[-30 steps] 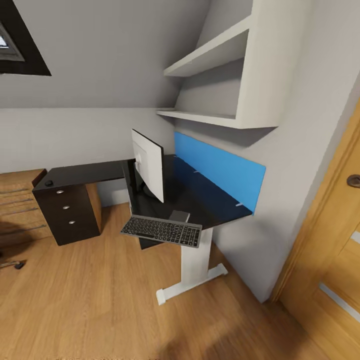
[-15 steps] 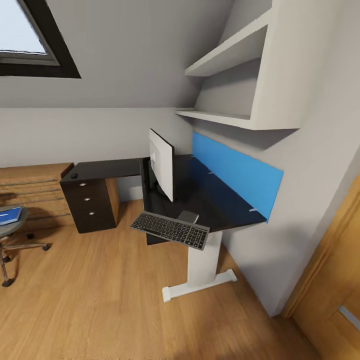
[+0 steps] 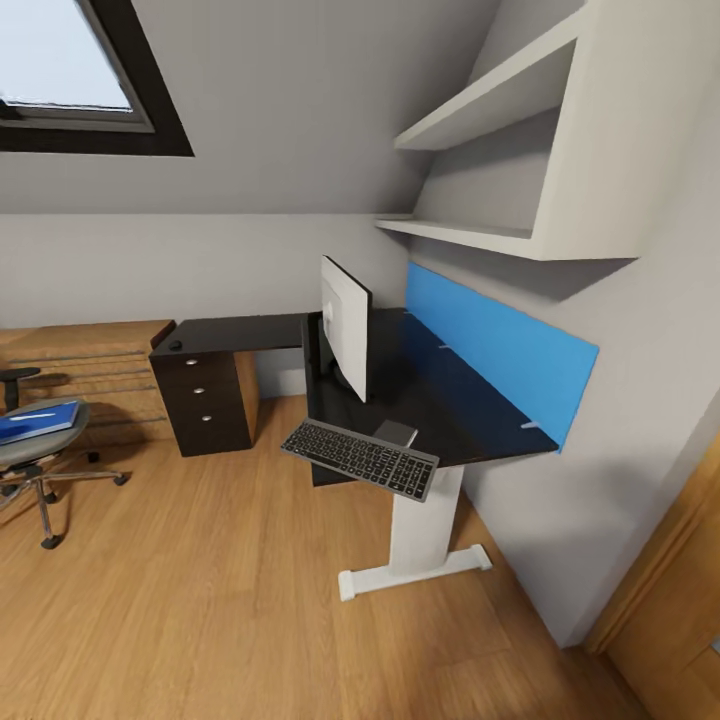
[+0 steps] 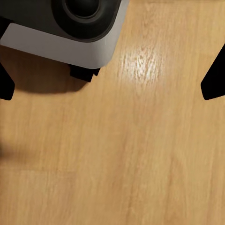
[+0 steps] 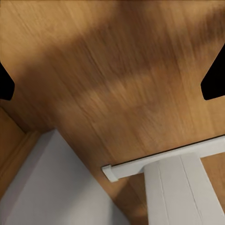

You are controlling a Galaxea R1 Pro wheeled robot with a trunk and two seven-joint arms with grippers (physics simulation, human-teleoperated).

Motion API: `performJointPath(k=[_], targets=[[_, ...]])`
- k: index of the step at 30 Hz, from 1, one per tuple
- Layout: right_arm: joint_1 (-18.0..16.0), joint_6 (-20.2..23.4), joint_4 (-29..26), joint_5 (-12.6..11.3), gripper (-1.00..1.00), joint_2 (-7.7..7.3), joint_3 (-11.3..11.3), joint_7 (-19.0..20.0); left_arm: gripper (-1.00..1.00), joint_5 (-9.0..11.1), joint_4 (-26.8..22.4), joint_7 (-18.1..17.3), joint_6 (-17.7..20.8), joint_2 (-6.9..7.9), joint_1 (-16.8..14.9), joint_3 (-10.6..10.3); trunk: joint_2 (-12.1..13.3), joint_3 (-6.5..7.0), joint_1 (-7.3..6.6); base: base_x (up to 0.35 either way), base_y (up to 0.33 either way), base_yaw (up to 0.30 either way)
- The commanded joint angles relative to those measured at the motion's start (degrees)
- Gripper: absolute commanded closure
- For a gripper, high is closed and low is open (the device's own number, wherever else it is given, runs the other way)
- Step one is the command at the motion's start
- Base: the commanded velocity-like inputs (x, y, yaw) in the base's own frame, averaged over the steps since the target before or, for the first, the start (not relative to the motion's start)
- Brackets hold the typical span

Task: In the bedroom, organize the workspace by keeping the computer under the desk, ensuring the monitor is on the desk, placing the keyboard on the desk next to the monitor, placing the mouse on the desk next to the keyboard, moving the folder from the swivel chair onto the desk next to the mouse, stacking the notebook on top of the folder with the pen on top of the notebook, and positioning the swivel chair next to the desk.

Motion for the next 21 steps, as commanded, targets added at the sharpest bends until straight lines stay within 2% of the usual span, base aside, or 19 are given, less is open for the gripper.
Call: performJointPath(k=[1, 5, 15, 19, 20, 21], targets=[[-0.05, -0.27, 0.02, 0.57, -1.00, -0.31, -0.18, -0.27, -1.00, 0.28, 0.02, 0.30, -0.13, -0.01, -0.03, -0.50, -0.03, -0.06, 0.00, 0.000, 0.000, 0.007], [-0.02, -0.33, 0.02, 0.60, -1.00, -0.75, -0.14, -0.16, -1.00, 0.28, 0.02, 0.32, -0.13, -0.01, -0.03, -0.50, -0.03, -0.06, 0.00, 0.000, 0.000, 0.003], [-0.03, -0.38, 0.02, 0.59, -1.00, -0.75, -0.16, -0.22, -1.00, 0.21, 0.02, 0.30, -0.15, -0.01, -0.03, -0.43, -0.03, -0.06, 0.00, 0.000, 0.000, 0.000], [-0.08, 0.16, -5.38, 0.66, -1.00, -0.80, -0.16, -0.17, -1.00, 0.21, 0.02, 0.37, -0.22, -0.01, -0.03, -0.44, -0.03, -0.06, 0.00, 0.000, 0.000, 0.000], [-0.23, 6.84, -15.52, 0.33, -1.00, -0.85, -0.25, -0.35, -1.00, 0.27, 0.02, 0.38, -0.29, -0.01, -0.03, -0.44, -0.03, -0.06, 0.00, 0.000, 0.000, 0.000], [-0.26, 8.43, -16.84, 0.30, -1.00, -0.89, -0.26, -0.32, -1.00, 0.27, 0.02, 0.38, -0.29, 0.00, -0.03, -0.44, -0.03, -0.06, 0.00, 0.000, 0.000, 0.000]])
